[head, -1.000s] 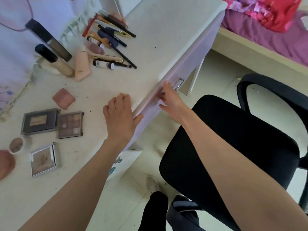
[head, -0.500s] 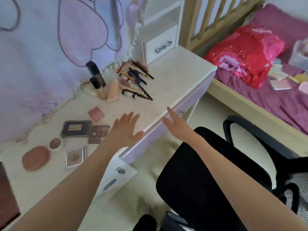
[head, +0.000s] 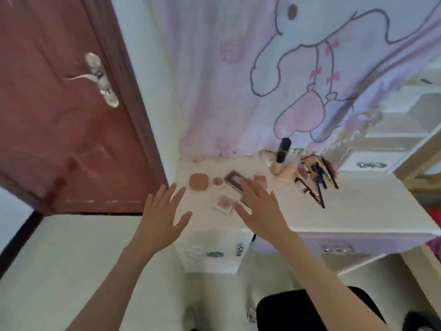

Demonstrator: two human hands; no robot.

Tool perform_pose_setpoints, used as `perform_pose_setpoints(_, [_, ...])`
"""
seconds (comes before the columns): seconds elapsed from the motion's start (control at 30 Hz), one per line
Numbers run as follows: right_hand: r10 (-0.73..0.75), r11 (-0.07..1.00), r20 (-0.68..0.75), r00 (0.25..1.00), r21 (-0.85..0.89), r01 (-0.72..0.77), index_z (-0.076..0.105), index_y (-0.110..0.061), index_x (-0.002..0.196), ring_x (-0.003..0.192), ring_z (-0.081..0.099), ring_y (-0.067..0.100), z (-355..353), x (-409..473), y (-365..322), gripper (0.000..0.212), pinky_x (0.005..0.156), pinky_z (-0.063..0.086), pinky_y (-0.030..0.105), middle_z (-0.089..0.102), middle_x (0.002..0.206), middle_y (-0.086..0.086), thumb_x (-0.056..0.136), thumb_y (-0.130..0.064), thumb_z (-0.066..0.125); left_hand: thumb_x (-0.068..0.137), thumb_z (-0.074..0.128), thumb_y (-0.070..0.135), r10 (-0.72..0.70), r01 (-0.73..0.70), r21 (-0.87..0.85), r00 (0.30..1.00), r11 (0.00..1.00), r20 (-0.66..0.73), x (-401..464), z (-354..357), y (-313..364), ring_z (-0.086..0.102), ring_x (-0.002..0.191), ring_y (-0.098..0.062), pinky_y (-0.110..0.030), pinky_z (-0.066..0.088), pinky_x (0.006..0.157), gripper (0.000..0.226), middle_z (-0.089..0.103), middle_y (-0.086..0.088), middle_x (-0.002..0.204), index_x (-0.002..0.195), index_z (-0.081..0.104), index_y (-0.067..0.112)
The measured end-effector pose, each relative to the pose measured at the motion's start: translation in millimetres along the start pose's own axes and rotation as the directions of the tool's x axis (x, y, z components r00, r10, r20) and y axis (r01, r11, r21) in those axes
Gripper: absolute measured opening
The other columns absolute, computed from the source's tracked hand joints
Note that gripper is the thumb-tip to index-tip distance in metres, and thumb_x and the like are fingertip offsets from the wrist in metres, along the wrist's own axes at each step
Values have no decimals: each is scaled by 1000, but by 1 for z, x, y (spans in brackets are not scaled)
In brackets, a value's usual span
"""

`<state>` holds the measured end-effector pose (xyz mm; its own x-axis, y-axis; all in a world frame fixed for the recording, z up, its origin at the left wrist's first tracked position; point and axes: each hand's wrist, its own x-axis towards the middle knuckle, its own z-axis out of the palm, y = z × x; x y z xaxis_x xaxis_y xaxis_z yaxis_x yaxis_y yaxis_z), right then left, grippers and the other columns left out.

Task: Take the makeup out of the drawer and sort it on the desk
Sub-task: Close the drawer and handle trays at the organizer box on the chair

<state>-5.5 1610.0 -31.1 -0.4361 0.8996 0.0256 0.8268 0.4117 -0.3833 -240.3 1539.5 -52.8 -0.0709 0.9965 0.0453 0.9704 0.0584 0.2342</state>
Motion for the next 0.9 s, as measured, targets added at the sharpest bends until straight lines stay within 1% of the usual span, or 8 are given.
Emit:
perform_pose_setpoints(0.07, [-124,992,75,990,-18,125,20,-25,148,142,22,24,13,6,-46,71,112,22,48,24,154,3,87,-63,22,80,16,62,-130,129,-27,989,991,-64,-40,-14,-34,17,141,-29,-52,15,112,79,25,-7,152,144,31,17])
perform_pose_setpoints(0.17, [-308,948,154,939,-38,317,15,-26,149,144,16,26,34,17,-118,86,114,14,50,18,156,4,77,-72,1,80,11,62,-327,325,-39,934,945,-147,-103,-36,-79,9,143,-23,-47,7,114,78,18,-2,154,146,23,22])
perform_pose_setpoints(0.27, [-454,885,224,863,4,465,8,-30,149,145,7,22,54,14,-196,74,116,6,47,8,158,0,86,-68,12,78,6,63,-516,512,-78,829,855,-216,-174,-52,-118,3,144,-22,-44,2,114,80,13,-1,156,147,17,24])
perform_pose_setpoints(0.37, [-564,819,284,775,76,568,4,-33,149,145,2,18,81,-8,-269,75,116,2,46,4,158,-3,82,-69,11,77,5,65,-681,668,-148,687,729,-254,-253,-56,-145,-1,144,-21,-44,0,115,81,11,1,156,147,15,26])
perform_pose_setpoints(0.47, [-674,721,376,635,151,676,3,-34,148,145,-1,15,115,-39,-337,64,116,0,46,2,158,-3,94,-58,28,74,2,67,-803,782,-206,536,589,-262,-337,-51,-164,-6,144,-18,-43,-3,116,82,6,4,156,147,10,29])
perform_pose_setpoints(0.53, [-735,647,406,543,182,740,5,-32,149,145,-1,14,136,-60,-387,63,116,0,46,2,158,-3,95,-51,33,75,3,67,-855,836,-228,435,500,-282,-394,-53,-178,-5,144,-17,-42,-3,116,83,7,5,156,147,11,29])
perform_pose_setpoints(0.73, [-868,382,442,225,306,872,3,-30,149,145,-2,12,193,-150,-535,65,116,-2,43,0,158,-5,95,-50,34,78,11,64,-922,940,-248,137,237,-363,-559,-84,-218,2,144,-21,-44,1,115,81,15,0,155,147,19,23])
perform_pose_setpoints(0.9, [-898,188,439,-20,425,885,5,-30,149,145,-1,10,219,-234,-616,64,117,-1,42,2,158,-5,96,-47,36,76,9,66,-931,950,-309,-85,31,-355,-651,-86,-206,-3,144,-19,-45,2,115,83,9,2,156,147,16,24])
